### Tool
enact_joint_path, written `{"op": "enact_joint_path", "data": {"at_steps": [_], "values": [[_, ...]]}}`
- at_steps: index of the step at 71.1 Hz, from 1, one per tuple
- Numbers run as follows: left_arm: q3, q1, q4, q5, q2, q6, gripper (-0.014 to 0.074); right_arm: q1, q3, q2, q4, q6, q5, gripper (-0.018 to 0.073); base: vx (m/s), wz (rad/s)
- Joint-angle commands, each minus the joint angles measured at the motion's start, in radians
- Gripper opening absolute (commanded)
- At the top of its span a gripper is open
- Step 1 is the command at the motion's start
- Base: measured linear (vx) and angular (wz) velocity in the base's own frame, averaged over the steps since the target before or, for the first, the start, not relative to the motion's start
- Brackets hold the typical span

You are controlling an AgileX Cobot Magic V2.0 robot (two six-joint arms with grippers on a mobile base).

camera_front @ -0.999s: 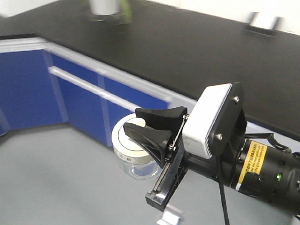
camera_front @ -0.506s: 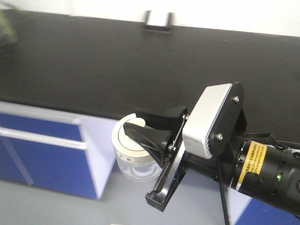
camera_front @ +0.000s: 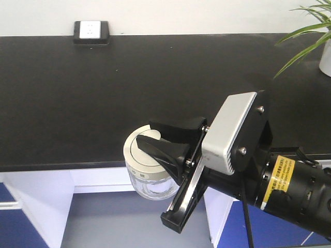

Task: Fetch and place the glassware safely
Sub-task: 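Hold the jar above the black counter with the right gripper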

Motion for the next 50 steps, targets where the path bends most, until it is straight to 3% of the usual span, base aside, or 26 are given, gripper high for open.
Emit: {"op": "enact_joint_path", "data": {"at_steps": [1, 24, 50], "values": [[-0.025, 0.003, -0.003, -0.071, 0.009, -0.005, -0.0007, -0.001, -0.035, -0.023, 0.018, -0.003, -0.084, -0.0001, 0.15, -0.28], [-0.025, 0.003, -0.003, -0.071, 0.009, -0.005, -0.0007, -0.001, -0.035, -0.023, 0.018, -0.003, -0.084, -0.0001, 0.13, -0.13], [-0.025, 0.003, -0.003, -0.071, 0.009, -0.005, -0.0007, -0.001, -0.035, -0.023, 0.018, -0.003, -0.084, -0.0001, 0.13, 0.1]]}}
